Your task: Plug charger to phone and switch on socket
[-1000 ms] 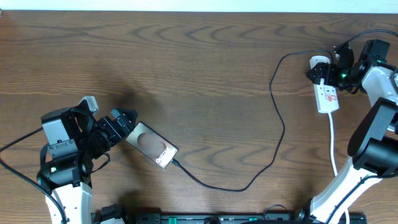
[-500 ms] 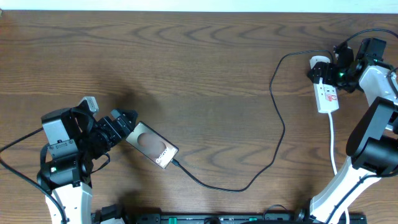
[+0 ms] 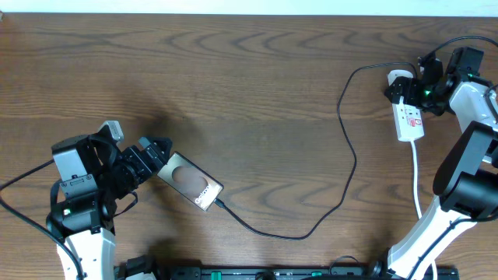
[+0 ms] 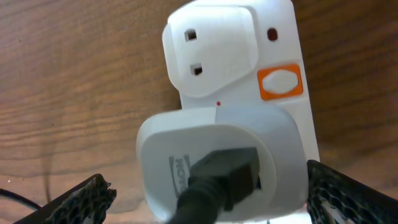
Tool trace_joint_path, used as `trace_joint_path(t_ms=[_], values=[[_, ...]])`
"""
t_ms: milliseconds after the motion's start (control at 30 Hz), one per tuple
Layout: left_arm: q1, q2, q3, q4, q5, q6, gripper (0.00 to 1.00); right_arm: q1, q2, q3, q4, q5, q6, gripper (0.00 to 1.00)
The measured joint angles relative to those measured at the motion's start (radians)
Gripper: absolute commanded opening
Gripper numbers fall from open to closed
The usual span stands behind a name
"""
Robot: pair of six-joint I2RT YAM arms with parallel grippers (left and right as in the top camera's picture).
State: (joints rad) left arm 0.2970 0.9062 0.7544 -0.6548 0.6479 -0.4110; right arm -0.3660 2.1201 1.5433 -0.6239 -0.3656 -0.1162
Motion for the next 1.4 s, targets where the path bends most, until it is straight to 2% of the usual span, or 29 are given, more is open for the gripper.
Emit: trace_joint_path(t_ms=[900,1400], values=[[0.0,0.0,0.0,-0.003,0.0,0.0,0.92,0.014,-0.004,0.012,-0.035,0.017,0.029,0.95],[0.0,0.0,0.0,-0.004,0.0,0.0,0.92,0.04,-0.006,0.007,-0.016,0.085,0.054,0.85]])
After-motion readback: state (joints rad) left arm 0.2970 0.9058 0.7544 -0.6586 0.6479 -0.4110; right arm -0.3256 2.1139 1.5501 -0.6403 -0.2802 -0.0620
